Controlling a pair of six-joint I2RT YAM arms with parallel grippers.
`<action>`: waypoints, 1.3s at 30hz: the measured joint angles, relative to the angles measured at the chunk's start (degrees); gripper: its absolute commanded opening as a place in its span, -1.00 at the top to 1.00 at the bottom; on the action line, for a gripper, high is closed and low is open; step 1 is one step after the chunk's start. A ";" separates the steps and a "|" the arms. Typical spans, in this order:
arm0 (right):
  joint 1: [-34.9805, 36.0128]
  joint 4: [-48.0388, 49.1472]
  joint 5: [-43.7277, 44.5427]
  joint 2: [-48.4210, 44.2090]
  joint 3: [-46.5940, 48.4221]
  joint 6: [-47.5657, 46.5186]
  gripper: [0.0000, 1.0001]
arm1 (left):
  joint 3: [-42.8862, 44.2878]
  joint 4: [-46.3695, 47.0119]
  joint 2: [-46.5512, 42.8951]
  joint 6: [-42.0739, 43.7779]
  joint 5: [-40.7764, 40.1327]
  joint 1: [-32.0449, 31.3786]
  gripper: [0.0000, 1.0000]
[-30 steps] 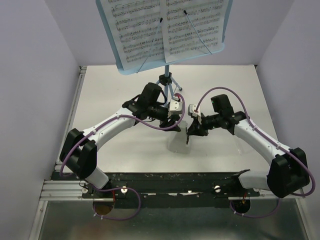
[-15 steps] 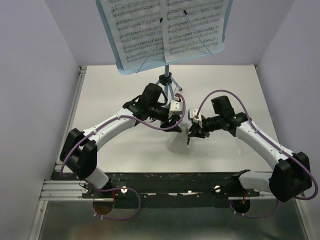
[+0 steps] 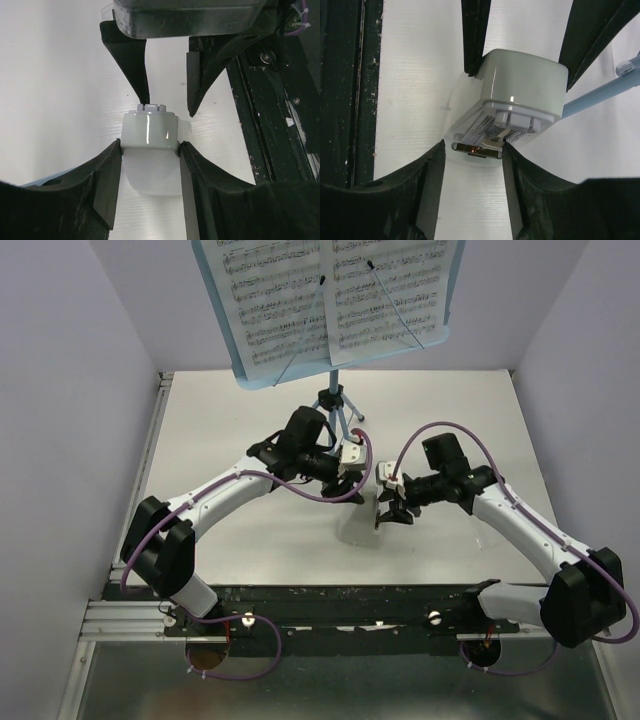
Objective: Pack up the instrument practice props
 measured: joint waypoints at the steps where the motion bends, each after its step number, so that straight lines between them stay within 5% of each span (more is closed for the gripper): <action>1: 0.07 0.44 0.26 -0.20 -0.17 1.46 -0.28 | 0.09 -0.07 0.04 0.02 -0.07 0.00 0.69; 5: 0.37 1.22 1.68 -1.70 -0.50 4.70 -0.57 | 0.66 -0.61 0.31 0.20 -0.50 0.00 0.02; 15: 0.20 -0.63 7.61 -5.46 -0.46 5.70 -0.77 | 0.96 -0.22 0.26 1.62 -2.56 0.13 -0.64; 28: -12.85 -9.01 16.83 -7.23 3.50 13.03 -0.78 | 2.82 -4.63 -4.57 7.82 -4.11 1.36 -0.72; 31: -15.02 -10.71 21.68 -7.21 3.45 15.96 -0.77 | 0.44 -5.99 -7.69 9.62 -4.42 3.48 -0.98; 39: -20.98 -11.30 35.06 -4.09 1.99 22.58 -0.72 | -8.79 -7.63 -14.53 8.33 -6.40 6.71 -0.94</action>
